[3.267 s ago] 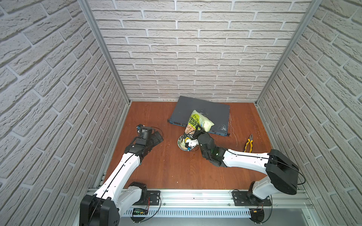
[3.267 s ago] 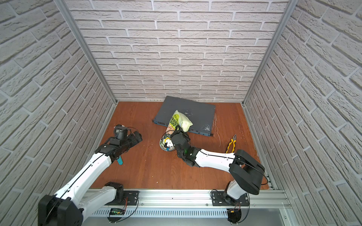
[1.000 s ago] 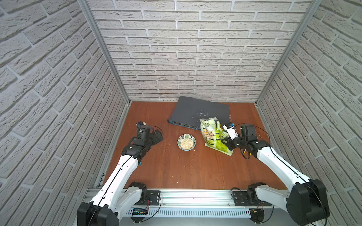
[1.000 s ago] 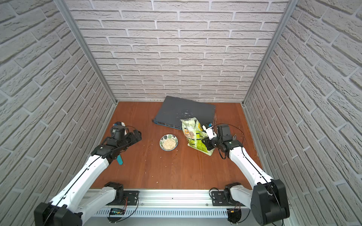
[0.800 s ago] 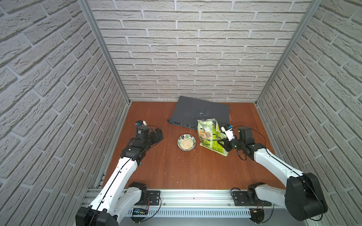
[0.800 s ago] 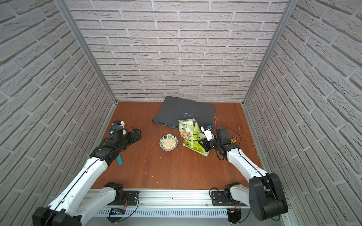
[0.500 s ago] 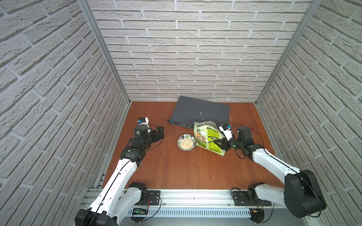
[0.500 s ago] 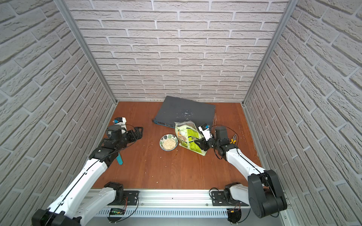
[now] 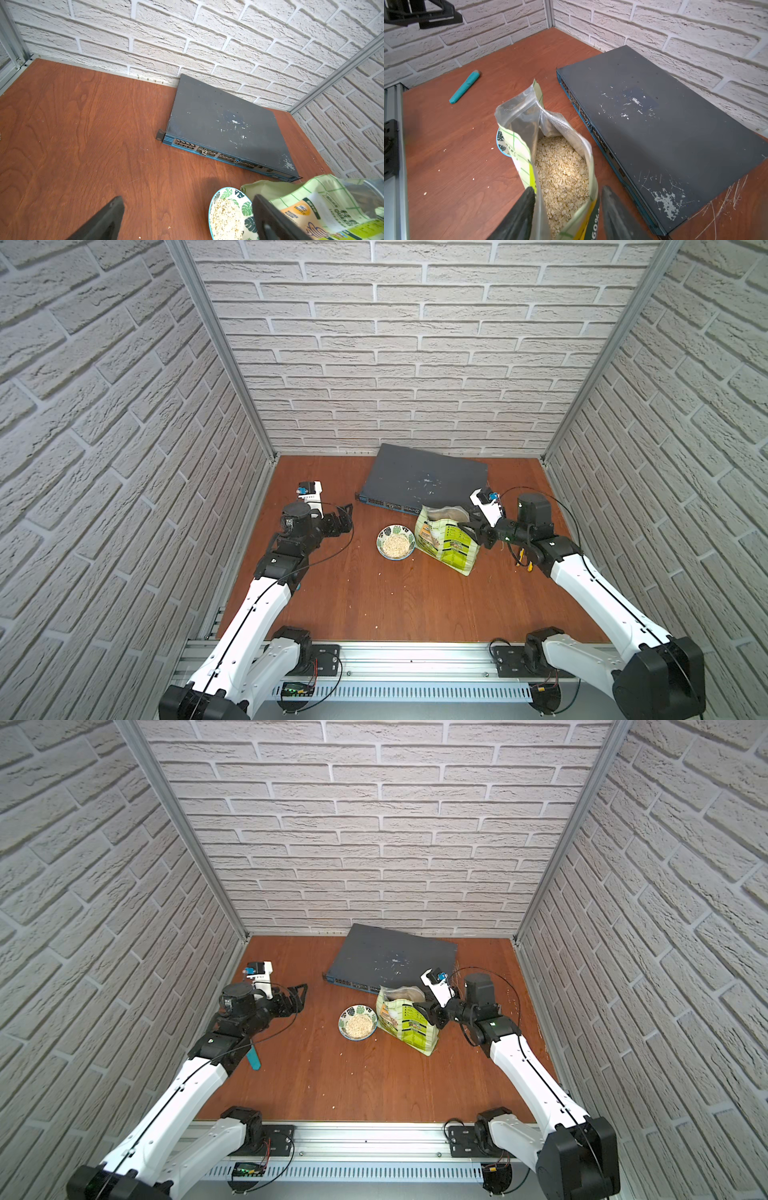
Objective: Pour the oats into the breakfast bowl
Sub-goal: Place the oats bag at the center of the board, then close the oats bag at the center of the board.
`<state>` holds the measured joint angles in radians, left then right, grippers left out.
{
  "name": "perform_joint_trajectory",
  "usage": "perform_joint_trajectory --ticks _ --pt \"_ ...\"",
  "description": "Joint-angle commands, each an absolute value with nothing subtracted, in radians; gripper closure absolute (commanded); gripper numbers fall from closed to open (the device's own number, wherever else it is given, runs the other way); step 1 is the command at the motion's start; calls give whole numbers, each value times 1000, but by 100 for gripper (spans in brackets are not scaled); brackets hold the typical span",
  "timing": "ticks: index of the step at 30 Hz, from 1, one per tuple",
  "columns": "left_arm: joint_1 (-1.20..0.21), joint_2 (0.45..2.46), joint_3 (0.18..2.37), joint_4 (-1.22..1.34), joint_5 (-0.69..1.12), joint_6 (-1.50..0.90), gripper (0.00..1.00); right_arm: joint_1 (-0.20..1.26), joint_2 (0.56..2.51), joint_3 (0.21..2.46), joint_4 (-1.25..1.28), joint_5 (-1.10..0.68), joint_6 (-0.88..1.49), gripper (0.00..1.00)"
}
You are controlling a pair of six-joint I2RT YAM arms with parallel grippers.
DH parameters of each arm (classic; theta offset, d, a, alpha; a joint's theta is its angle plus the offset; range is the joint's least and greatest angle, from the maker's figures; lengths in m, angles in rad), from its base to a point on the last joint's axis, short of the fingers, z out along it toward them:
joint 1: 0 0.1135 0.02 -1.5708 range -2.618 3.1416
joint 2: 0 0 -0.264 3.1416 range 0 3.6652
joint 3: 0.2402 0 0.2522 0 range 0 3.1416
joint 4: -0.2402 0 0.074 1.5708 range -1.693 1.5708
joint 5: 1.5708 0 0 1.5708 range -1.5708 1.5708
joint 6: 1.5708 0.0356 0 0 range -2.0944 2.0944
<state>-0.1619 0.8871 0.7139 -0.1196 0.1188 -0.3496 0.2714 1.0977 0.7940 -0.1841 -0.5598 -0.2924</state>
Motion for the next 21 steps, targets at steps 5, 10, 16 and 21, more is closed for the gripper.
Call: perform_joint_trajectory --ticks 5,10,16,21 --pt "-155 878 731 -60 153 -293 2 327 1118 835 -304 -488 -374 38" --pt "-155 874 740 -67 182 -267 2 361 1139 886 -346 -463 -388 93" --pt "-156 825 756 -40 333 -161 2 367 1120 936 -391 -561 -442 96" --pt "-188 823 739 -11 555 -17 2 421 1144 1019 -453 -715 -526 96"
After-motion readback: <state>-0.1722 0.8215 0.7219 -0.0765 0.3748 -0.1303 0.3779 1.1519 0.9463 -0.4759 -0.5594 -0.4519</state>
